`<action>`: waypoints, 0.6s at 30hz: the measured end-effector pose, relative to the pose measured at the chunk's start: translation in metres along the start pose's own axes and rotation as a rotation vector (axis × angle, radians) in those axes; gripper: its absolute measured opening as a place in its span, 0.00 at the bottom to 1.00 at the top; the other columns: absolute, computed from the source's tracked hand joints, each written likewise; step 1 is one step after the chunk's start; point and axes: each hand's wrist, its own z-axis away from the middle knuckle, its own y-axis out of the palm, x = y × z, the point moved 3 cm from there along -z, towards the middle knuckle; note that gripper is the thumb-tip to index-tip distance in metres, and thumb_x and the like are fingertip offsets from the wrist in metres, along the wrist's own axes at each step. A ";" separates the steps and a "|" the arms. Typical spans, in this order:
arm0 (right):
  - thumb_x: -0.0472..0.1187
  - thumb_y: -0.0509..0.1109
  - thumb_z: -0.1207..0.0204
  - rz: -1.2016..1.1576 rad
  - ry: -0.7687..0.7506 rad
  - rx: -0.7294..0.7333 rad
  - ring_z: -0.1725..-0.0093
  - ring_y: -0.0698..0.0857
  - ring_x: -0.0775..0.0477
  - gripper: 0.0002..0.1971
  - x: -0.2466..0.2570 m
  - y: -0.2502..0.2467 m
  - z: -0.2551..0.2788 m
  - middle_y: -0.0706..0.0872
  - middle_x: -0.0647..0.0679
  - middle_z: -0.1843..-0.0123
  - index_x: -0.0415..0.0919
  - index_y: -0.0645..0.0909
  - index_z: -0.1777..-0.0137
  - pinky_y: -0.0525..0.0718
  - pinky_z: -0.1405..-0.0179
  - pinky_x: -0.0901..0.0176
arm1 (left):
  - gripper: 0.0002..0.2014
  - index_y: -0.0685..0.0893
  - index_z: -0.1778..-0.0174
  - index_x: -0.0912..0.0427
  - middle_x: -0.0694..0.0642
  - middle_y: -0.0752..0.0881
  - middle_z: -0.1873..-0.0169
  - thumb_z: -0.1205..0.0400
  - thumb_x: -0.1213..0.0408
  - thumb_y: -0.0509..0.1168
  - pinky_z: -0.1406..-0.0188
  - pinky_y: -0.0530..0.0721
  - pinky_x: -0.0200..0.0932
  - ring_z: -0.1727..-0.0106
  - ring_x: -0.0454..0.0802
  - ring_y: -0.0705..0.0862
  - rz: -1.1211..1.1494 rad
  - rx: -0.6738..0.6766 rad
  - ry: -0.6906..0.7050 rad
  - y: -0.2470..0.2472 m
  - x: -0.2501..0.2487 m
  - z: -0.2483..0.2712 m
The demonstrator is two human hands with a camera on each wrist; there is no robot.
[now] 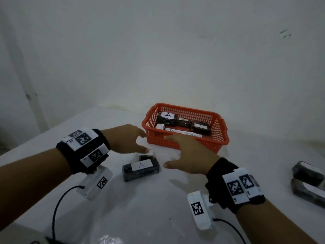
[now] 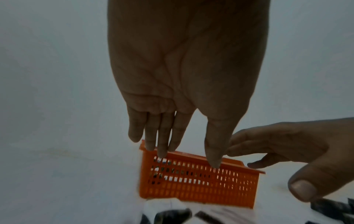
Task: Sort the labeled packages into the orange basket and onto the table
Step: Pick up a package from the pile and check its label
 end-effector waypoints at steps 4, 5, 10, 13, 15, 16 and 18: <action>0.59 0.82 0.27 0.028 -0.010 0.090 0.11 0.61 0.44 0.49 0.012 0.035 0.001 0.66 0.53 0.10 0.54 0.62 0.10 0.63 0.11 0.39 | 0.40 0.68 0.13 0.54 0.52 0.72 0.15 0.17 0.37 0.68 0.18 0.68 0.45 0.16 0.51 0.71 -0.024 0.043 -0.049 0.027 0.009 0.009; 0.59 0.83 0.27 0.040 -0.011 0.112 0.10 0.60 0.44 0.49 0.013 0.042 0.000 0.65 0.52 0.10 0.53 0.61 0.10 0.63 0.11 0.39 | 0.41 0.68 0.13 0.55 0.53 0.73 0.16 0.18 0.38 0.69 0.19 0.70 0.45 0.16 0.52 0.72 -0.031 0.046 -0.060 0.032 0.009 0.011; 0.58 0.84 0.29 0.073 -0.003 0.141 0.16 0.68 0.42 0.48 0.016 0.064 -0.013 0.73 0.51 0.17 0.52 0.65 0.12 0.73 0.18 0.39 | 0.42 0.73 0.16 0.58 0.56 0.80 0.22 0.22 0.37 0.73 0.24 0.78 0.48 0.23 0.54 0.78 -0.079 0.072 -0.113 0.054 0.008 0.010; 0.53 0.85 0.30 0.050 0.002 0.129 0.22 0.75 0.43 0.43 0.016 0.070 -0.018 0.79 0.50 0.22 0.51 0.71 0.16 0.77 0.22 0.42 | 0.38 0.80 0.23 0.60 0.57 0.85 0.30 0.23 0.38 0.75 0.33 0.84 0.47 0.30 0.55 0.84 -0.103 0.097 -0.132 0.065 0.012 0.007; 0.49 0.85 0.29 0.021 0.020 0.123 0.24 0.78 0.43 0.40 0.015 0.071 -0.020 0.80 0.48 0.23 0.51 0.73 0.18 0.79 0.23 0.43 | 0.29 0.86 0.30 0.58 0.56 0.89 0.37 0.22 0.44 0.76 0.45 0.84 0.43 0.37 0.54 0.87 -0.096 0.098 -0.111 0.070 0.012 0.007; 0.46 0.85 0.29 0.010 0.029 0.109 0.25 0.80 0.42 0.37 0.014 0.072 -0.021 0.82 0.48 0.25 0.51 0.75 0.20 0.80 0.25 0.43 | 0.25 0.88 0.34 0.57 0.56 0.90 0.41 0.22 0.48 0.77 0.50 0.82 0.41 0.41 0.54 0.88 -0.086 0.090 -0.100 0.072 0.012 0.008; 0.41 0.83 0.28 -0.028 0.035 0.069 0.30 0.83 0.43 0.29 0.013 0.072 -0.022 0.85 0.47 0.29 0.49 0.79 0.27 0.83 0.29 0.47 | 0.19 0.89 0.39 0.56 0.55 0.91 0.44 0.23 0.53 0.78 0.54 0.79 0.40 0.44 0.54 0.89 -0.061 0.053 -0.076 0.074 0.012 0.010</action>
